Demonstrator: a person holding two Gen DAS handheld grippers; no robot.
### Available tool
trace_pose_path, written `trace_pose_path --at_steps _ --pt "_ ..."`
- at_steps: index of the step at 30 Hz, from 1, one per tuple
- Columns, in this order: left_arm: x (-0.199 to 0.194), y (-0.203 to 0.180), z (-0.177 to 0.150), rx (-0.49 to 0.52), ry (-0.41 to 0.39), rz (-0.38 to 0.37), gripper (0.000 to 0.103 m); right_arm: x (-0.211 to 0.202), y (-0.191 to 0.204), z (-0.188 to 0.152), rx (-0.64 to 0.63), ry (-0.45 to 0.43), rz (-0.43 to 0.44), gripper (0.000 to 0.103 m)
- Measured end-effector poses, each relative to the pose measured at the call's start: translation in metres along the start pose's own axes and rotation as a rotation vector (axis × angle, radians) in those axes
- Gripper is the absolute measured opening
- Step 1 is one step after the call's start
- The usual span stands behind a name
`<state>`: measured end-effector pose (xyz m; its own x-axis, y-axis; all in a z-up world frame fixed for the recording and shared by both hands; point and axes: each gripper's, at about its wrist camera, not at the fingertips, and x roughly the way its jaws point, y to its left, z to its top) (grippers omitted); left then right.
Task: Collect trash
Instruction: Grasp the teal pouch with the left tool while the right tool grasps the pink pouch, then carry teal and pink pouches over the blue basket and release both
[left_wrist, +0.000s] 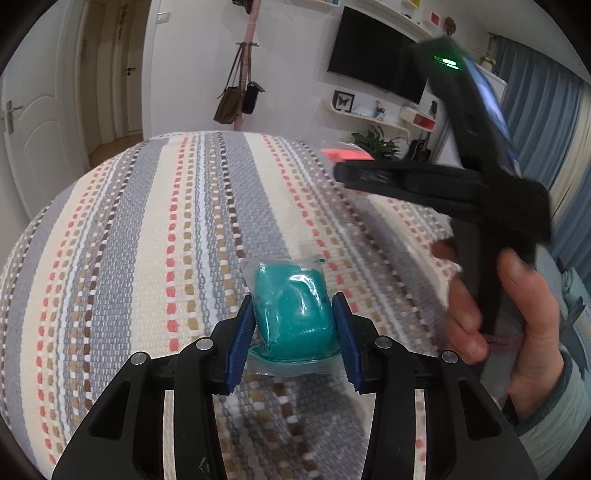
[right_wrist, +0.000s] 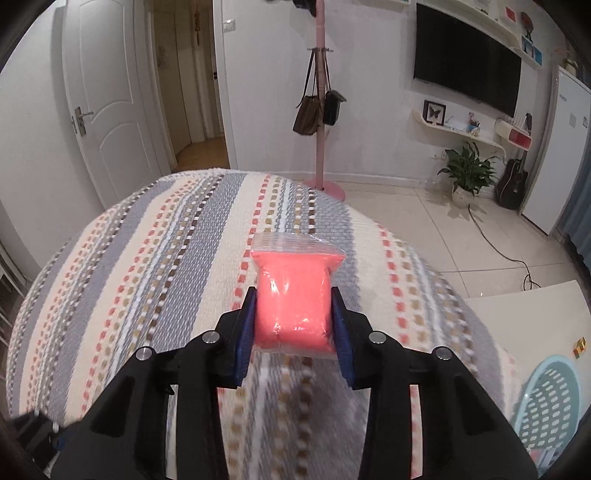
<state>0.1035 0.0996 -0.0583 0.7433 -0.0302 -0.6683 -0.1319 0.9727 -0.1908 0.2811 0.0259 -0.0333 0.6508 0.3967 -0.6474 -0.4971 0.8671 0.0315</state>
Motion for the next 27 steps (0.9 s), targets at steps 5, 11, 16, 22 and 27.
trace_pose_path --at_steps 5,11,16,22,27 --pt "-0.018 -0.017 0.011 0.021 -0.041 -0.026 0.040 -0.053 -0.028 -0.011 0.036 -0.053 -0.031 0.035" --pt "-0.026 -0.049 0.030 0.071 -0.075 -0.069 0.040 -0.109 -0.068 -0.026 0.093 -0.108 -0.107 0.035" --pt "-0.022 -0.092 0.045 0.124 -0.090 -0.139 0.040 -0.150 -0.111 -0.044 0.144 -0.133 -0.196 0.035" --pt "-0.012 -0.155 0.056 0.206 -0.094 -0.223 0.040 -0.180 -0.162 -0.072 0.219 -0.133 -0.280 0.034" --pt "0.006 -0.201 0.055 0.249 -0.073 -0.288 0.040 -0.193 -0.208 -0.099 0.307 -0.112 -0.333 0.034"
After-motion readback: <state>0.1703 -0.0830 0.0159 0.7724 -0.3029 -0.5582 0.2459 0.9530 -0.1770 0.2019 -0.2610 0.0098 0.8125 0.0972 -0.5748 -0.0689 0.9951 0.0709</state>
